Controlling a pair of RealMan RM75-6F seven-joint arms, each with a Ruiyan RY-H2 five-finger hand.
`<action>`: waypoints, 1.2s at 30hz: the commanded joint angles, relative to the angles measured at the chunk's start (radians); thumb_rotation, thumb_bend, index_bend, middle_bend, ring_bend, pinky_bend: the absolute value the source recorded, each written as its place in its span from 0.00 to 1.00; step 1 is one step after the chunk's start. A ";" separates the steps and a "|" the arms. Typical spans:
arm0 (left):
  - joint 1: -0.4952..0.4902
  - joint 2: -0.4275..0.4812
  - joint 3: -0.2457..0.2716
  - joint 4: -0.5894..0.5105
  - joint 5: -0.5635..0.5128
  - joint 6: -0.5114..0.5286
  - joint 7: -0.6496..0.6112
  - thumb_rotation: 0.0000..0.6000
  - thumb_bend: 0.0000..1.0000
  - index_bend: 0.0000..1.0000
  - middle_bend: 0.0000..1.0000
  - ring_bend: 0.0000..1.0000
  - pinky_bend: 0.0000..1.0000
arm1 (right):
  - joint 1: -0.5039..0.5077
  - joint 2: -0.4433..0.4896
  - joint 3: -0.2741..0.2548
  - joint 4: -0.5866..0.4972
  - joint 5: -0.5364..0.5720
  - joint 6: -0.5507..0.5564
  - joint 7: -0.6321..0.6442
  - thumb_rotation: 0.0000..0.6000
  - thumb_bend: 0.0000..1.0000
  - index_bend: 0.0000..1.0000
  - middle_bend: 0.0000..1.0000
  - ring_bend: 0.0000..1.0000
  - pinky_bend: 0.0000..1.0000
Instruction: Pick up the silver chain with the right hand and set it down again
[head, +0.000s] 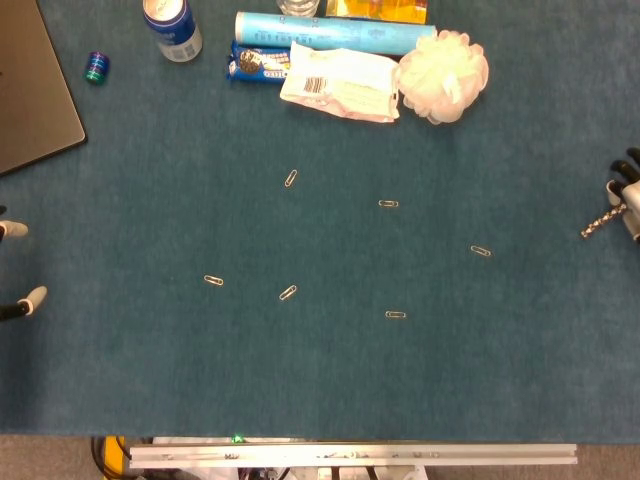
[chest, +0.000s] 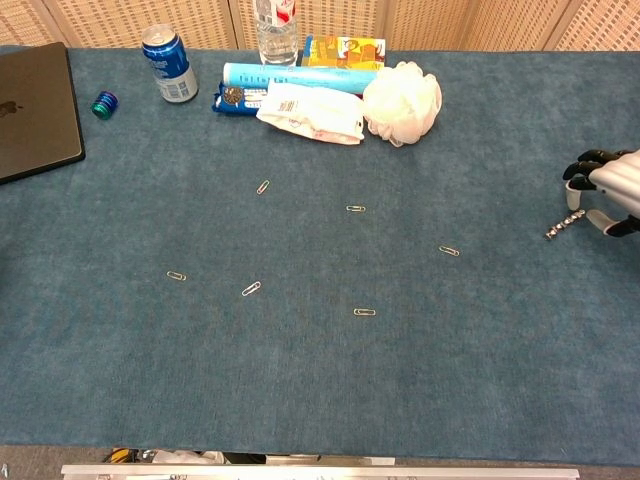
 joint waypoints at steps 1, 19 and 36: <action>0.001 0.000 0.000 0.001 0.000 0.000 -0.001 1.00 0.11 0.32 0.20 0.22 0.48 | 0.002 -0.006 0.001 0.007 0.002 -0.004 -0.002 1.00 0.47 0.43 0.23 0.10 0.25; -0.005 -0.009 -0.001 0.007 0.008 0.001 -0.005 1.00 0.11 0.32 0.20 0.22 0.48 | -0.046 0.144 -0.030 -0.189 -0.018 0.071 -0.060 1.00 0.47 0.43 0.23 0.10 0.25; -0.006 -0.006 0.001 0.003 0.000 -0.008 0.001 1.00 0.11 0.32 0.20 0.22 0.48 | -0.019 0.044 0.006 -0.087 0.020 0.010 -0.054 1.00 0.47 0.43 0.23 0.10 0.25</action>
